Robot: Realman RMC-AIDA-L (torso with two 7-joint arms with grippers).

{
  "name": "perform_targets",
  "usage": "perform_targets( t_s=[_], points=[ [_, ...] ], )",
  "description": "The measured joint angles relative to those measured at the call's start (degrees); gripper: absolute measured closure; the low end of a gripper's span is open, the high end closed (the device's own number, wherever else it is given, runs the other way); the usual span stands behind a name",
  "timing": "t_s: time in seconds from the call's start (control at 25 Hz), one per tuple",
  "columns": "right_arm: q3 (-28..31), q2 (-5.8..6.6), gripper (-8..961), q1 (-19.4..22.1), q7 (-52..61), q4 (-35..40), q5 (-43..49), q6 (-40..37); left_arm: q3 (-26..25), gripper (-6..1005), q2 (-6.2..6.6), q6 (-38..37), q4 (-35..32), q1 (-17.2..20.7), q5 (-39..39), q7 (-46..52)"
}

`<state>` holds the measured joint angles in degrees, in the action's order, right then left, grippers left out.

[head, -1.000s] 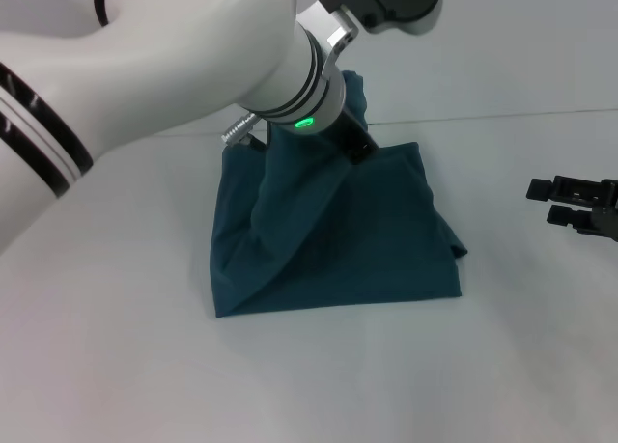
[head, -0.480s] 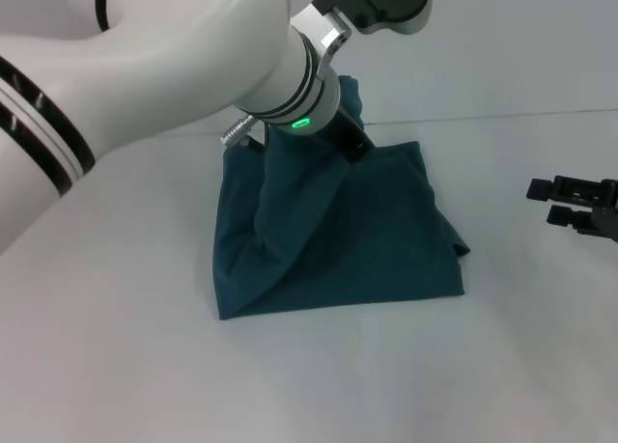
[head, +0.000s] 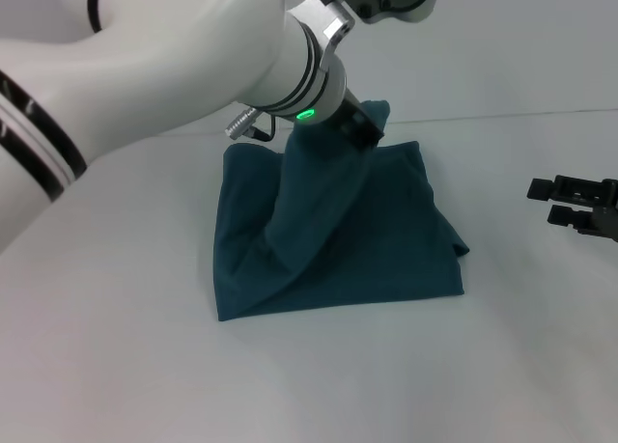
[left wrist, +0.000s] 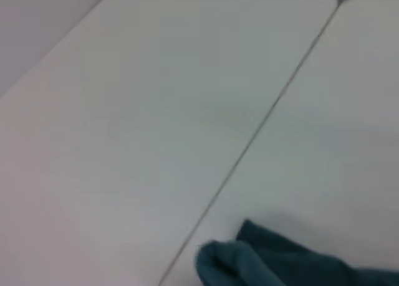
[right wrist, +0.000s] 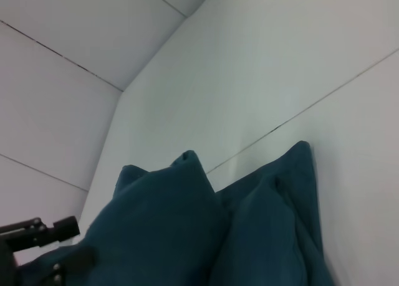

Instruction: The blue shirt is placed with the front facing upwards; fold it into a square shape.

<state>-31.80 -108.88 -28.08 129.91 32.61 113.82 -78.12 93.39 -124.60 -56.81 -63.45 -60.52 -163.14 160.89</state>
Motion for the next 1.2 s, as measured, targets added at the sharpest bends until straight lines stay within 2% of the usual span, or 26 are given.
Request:
perform_targets(
  t_s=[0.2,0.32,0.48,0.52,0.64,0.84,1.04,1.2],
  points=[
    [-0.06,0.1,159,-0.06,0.0,0.0,0.0,0.07,-0.58,708,-0.01,1.39,-9.01,4.99,2.16,0.21],
    [-0.08,0.3,159,-0.07,0.0,0.0,0.0,0.07,-1.36,511,0.07,1.34,-14.26,7.99,4.09,0.02],
    [-0.1,0.37,159,-0.23,0.0,0.0,0.0,0.09,-4.76,393,0.04,0.38,-16.75,9.82,4.22,0.59],
    [-0.11,0.37,159,-0.26,0.0,0.0,0.0,0.08,-6.39,364,0.04,0.14,-16.53,10.11,4.28,0.82],
    [-0.11,0.37,159,-0.26,0.0,0.0,0.01,0.07,-12.15,364,0.08,-0.18,-16.13,11.92,5.53,1.19],
    [-0.11,0.55,159,-0.19,0.0,0.0,0.0,0.08,-21.3,365,0.29,-2.67,-16.66,16.2,12.45,1.29],
    [-0.1,0.81,159,-0.76,0.26,0.02,1.45,0.04,-35.35,366,0.67,-11.16,-11.7,19.19,26.64,1.11],
    [-0.11,1.53,159,-2.53,1.85,0.55,4.89,-0.44,-45.36,366,1.9,-17.33,-3.27,21.41,38.06,-2.06]
  ],
)
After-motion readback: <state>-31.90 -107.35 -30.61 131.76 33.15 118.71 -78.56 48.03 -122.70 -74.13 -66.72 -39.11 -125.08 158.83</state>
